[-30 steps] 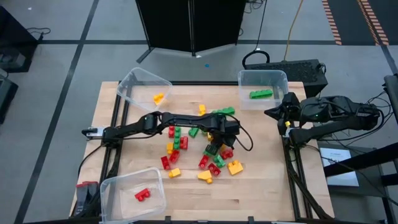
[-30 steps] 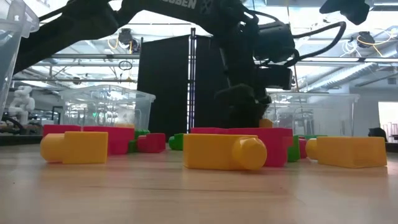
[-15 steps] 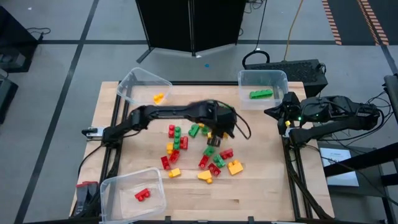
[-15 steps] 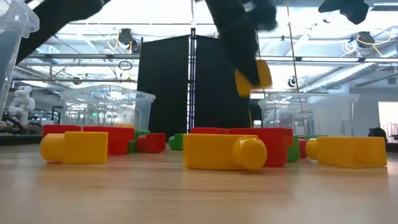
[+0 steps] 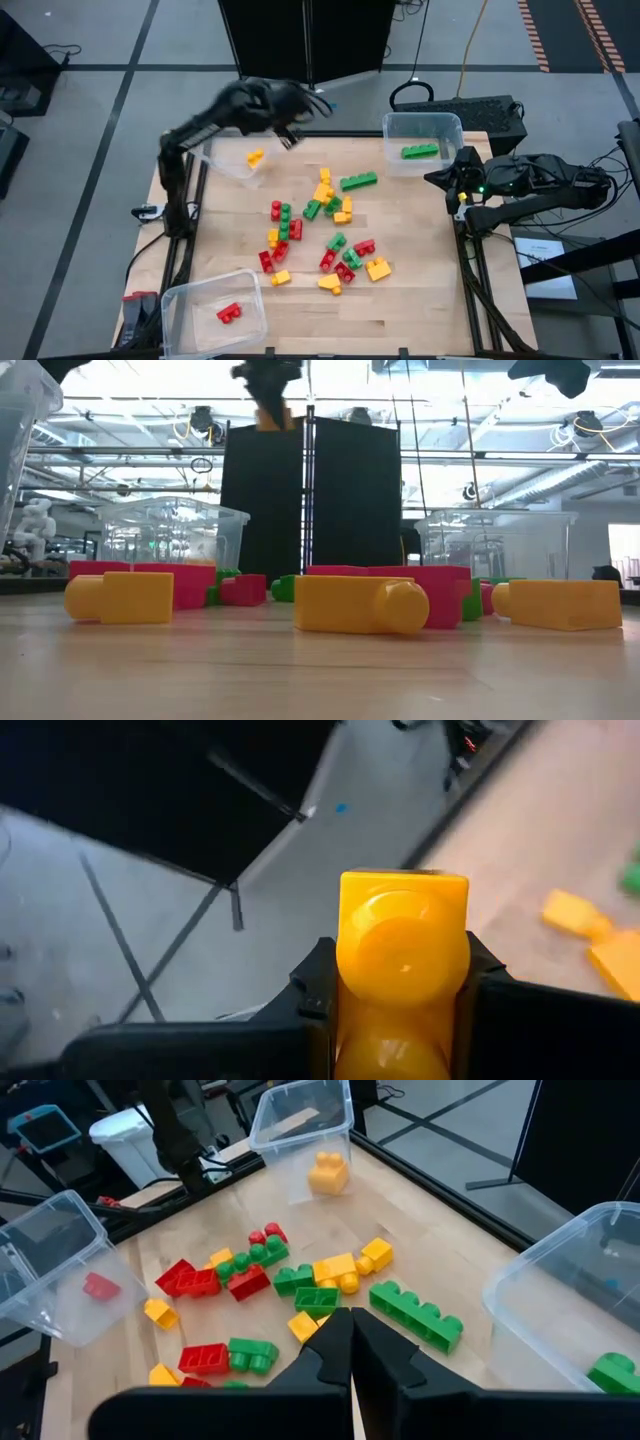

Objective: Sort blocks
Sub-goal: Put the yellow game piece into the top left transparent bin

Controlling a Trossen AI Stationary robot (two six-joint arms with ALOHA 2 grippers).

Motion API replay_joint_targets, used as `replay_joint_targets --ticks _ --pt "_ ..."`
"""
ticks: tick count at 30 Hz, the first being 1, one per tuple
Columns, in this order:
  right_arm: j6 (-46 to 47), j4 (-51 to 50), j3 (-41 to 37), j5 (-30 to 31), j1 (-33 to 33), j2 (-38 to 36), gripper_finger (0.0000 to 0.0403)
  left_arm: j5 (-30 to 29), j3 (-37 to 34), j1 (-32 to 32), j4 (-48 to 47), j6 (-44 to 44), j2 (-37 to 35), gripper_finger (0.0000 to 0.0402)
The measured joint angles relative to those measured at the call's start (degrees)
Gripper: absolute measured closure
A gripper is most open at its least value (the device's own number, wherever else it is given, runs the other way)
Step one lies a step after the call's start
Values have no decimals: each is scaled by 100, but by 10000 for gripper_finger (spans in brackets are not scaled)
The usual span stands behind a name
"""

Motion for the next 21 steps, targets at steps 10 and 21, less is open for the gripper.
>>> replay_joint_targets --ticks 10,21 --pt "-13 47 0 4 1 2 403 68 -1958 1095 -41 -879 -1582 359" --pt "-53 40 1 13 1 2 403 492 -5604 1249 1717 -1419 -2869 359"
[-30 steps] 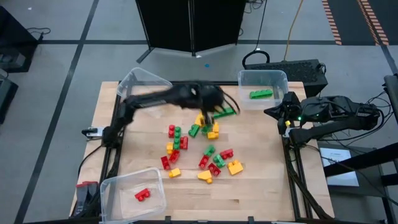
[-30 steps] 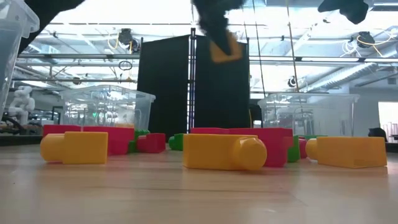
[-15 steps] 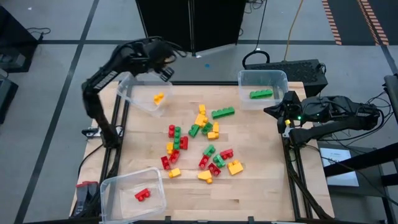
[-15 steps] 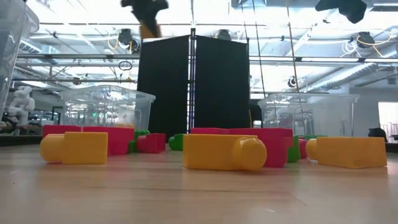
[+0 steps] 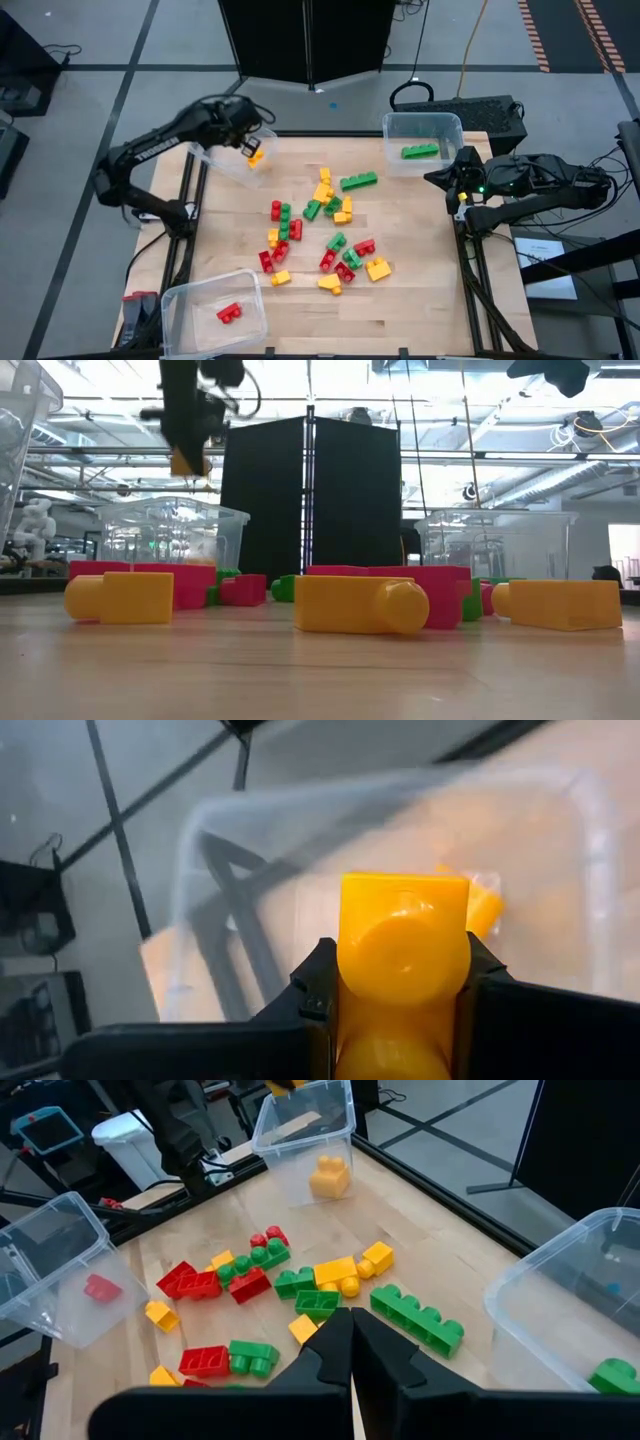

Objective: Sort blocks
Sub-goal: Put the yellow game piece into the top left transparent bin, then put the red game piece into the bottom transparent bin

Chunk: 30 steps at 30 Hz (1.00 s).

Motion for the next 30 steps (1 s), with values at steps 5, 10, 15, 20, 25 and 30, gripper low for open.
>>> replay_joint_targets --ticks 5,10,15,20,25,30 --pt "16 0 -1 -4 0 0 403 301 -822 -20 730 -7 -114 359" --pt "12 158 -1 -30 0 0 403 474 -878 -15 989 383 -127 298" --pt "-4 225 2 -35 0 0 403 612 -878 -25 972 636 -149 194" --pt "3 227 -1 -35 0 0 403 1550 -773 -27 931 760 -143 132" --pt "11 227 -1 -35 0 0 403 2900 -225 -28 924 934 -144 129" --pt "14 225 -1 -35 0 0 403 3836 240 -193 1229 1133 -149 132"
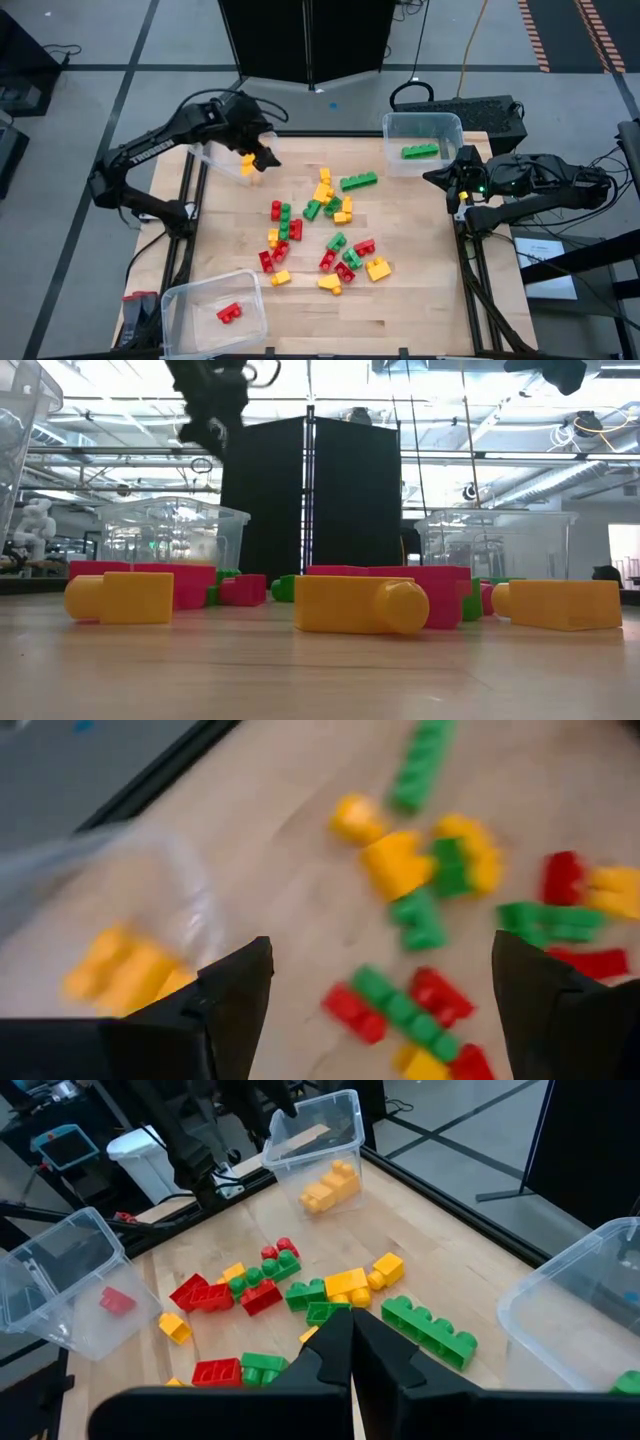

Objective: Sort blocks
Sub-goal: Put the red game piece into the bottom transparent bin

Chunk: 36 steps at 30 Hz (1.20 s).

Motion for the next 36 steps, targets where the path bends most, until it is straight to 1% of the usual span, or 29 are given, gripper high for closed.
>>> replay_joint_targets --ticks 3,6,8,9,12,15,17,20,25,30,36 --pt "0 -6 1 0 0 0 403 138 21 -423 251 98 2 132" --pt "3 -10 1 0 0 -2 403 118 21 -1027 275 110 108 132" --pt "22 -9 -6 -2 0 0 403 -128 19 -1498 199 -62 195 132" --pt "22 -12 -22 0 0 -2 403 -364 17 -1745 143 -282 233 132" --pt "24 -40 -106 -4 0 -2 403 -1188 16 -2433 -51 -1375 362 132" --pt "24 -63 -200 -4 1 0 403 -1824 16 -3037 -273 -2616 560 132" --pt "24 -78 -250 -6 0 0 403 -2156 16 -3391 -448 -3519 720 132" --pt "24 -112 -260 -31 2 19 401 -2418 16 -3825 -498 -4442 1020 132" --pt "46 -107 -260 -39 1 31 398 -2471 16 -4370 -817 -5451 1665 132" --pt "7 -107 -260 -349 2 31 397 -2136 12 -4708 -1026 -6071 2312 132" --pt "-57 -167 -262 -485 2 31 397 -1797 12 -4915 -902 -6589 2757 132"
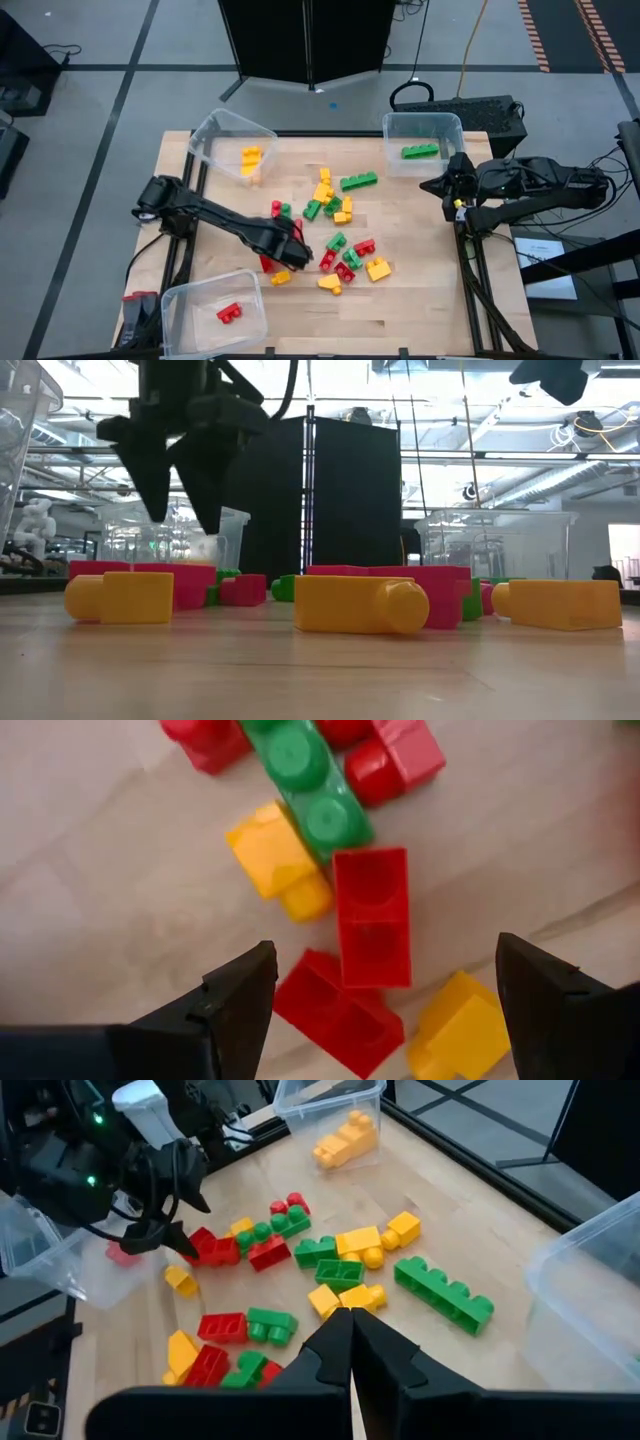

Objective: Sort blocks
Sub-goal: Put the red game piece into the bottom transparent bin

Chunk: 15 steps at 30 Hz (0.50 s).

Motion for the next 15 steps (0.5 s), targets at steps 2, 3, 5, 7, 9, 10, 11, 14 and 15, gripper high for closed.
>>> replay_joint_targets --ticks 2,3,5,7,9,10,11,14,15 --pt "-55 -12 0 0 0 0 397 40 0 -75 55 -92 83 132" --pt "-66 -16 0 0 -2 0 397 40 0 -104 138 -98 125 132" --pt "-72 -16 0 0 0 0 397 51 0 -174 210 -189 225 132" --pt "-89 -21 0 0 -1 0 397 59 0 -201 277 -224 325 132" --pt "-96 -27 0 0 0 0 396 60 0 -211 290 -225 449 132" --pt "-96 -33 0 2 0 0 396 57 0 -211 271 -224 503 132" --pt "-114 -39 0 0 -2 0 396 57 0 -208 277 -219 568 132" --pt "-214 -59 0 2 -2 0 396 59 0 -158 313 -107 703 132" --pt "-220 -75 0 0 0 -1 396 58 0 -141 328 -75 740 132"
